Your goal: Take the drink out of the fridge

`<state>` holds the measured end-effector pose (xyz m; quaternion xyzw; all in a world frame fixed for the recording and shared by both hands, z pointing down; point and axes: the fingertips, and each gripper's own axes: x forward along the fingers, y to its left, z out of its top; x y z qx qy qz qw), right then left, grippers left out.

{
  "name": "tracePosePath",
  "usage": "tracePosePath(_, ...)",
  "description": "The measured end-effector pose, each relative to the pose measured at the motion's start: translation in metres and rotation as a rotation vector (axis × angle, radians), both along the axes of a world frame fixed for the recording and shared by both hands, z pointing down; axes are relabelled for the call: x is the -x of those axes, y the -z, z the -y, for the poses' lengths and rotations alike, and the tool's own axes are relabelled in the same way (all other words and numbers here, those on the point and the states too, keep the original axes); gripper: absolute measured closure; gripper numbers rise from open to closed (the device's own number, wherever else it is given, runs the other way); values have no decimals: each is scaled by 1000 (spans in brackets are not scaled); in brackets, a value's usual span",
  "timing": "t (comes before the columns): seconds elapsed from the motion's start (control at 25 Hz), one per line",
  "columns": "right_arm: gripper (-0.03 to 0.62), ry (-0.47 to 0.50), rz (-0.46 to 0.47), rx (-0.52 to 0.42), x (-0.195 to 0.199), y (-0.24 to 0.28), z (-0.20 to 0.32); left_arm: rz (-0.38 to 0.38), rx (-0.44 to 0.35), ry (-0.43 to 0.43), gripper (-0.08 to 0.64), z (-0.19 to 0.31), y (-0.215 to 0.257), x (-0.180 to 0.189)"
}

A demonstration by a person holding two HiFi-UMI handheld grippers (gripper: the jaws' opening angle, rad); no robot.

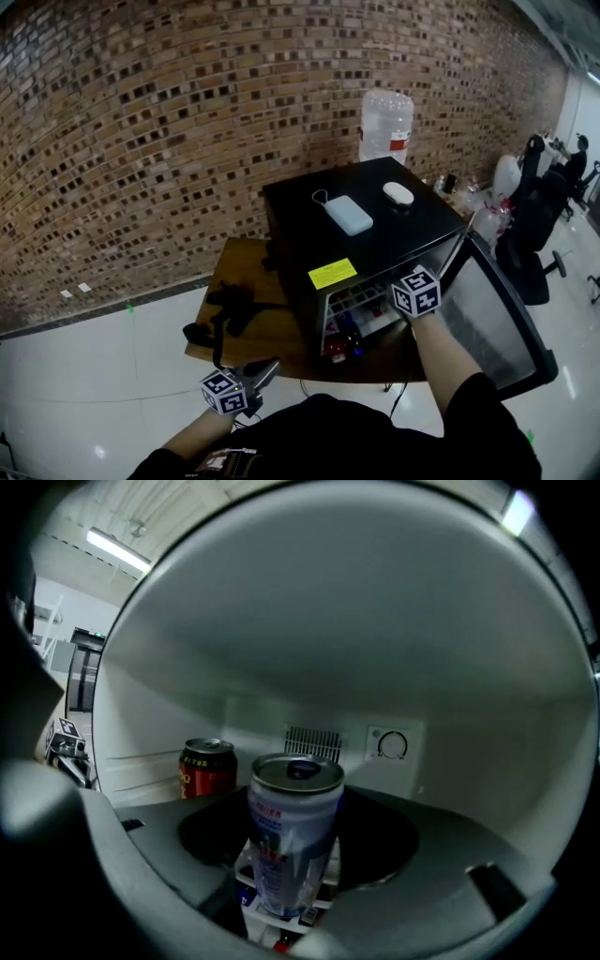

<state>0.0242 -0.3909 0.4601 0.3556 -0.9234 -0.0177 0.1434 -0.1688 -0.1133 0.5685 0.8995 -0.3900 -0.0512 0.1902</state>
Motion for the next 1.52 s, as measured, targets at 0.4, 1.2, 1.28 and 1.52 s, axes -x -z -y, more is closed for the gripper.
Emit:
tracePosePath(0.4, 311, 15, 77, 6, -43, -5, -68, -5, -4, -40, 568, 3, 2, -15)
tracePosePath(1.2, 311, -9, 37, 199, -103, -182, -144, 153, 81, -406, 568, 17, -54, -144)
tracePosePath(1.28, 311, -15, 22, 210, -108, -200, -144, 146, 99, -428, 568, 21, -63, -156)
tracePosePath(1.52, 311, -41, -13, 244, -117, -244, -136, 144, 125, -469, 568, 34, -71, -183)
